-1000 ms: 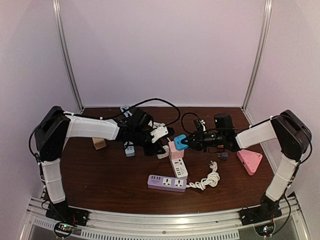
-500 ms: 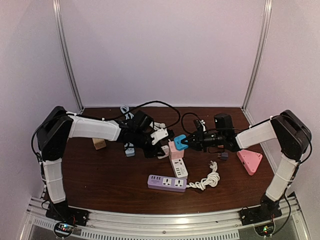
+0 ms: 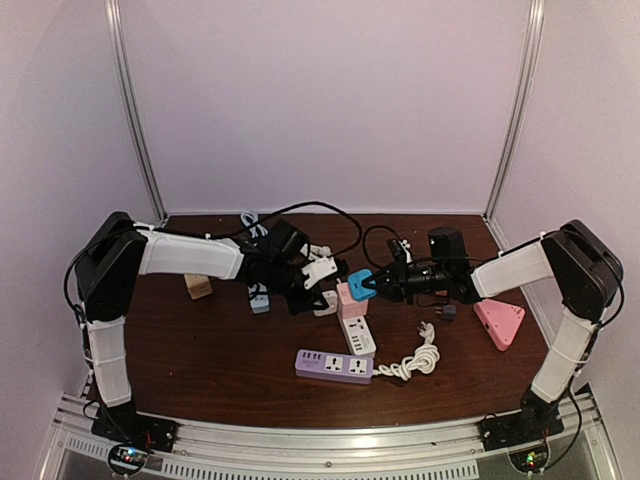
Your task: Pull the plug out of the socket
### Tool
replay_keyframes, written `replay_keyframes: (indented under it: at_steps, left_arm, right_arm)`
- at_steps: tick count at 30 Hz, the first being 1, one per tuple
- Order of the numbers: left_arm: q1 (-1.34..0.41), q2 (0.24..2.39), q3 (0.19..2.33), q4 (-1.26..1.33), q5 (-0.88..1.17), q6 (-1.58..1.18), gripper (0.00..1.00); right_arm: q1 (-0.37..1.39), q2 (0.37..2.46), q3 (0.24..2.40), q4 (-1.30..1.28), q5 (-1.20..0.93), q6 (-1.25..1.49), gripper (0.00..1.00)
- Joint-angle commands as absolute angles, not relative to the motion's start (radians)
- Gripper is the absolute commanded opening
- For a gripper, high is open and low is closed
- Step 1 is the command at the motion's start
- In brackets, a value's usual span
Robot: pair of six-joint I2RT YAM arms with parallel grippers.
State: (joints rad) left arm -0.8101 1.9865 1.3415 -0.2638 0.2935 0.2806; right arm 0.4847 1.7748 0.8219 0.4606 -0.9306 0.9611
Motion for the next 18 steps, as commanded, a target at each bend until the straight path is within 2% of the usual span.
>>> replay_keyframes:
  at_steps: [1,18]
  left_arm:
    - [-0.796,1.996,1.379,-0.328,0.29,0.309,0.0]
    - [-0.778,1.961,1.321,-0.347,0.282,0.32,0.0]
  right_arm:
    - [0.493,1.859,0.761,0.237,-0.78,0.874,0.14]
    - [0.494,1.872,0.783,0.136,-0.7,0.833,0.14]
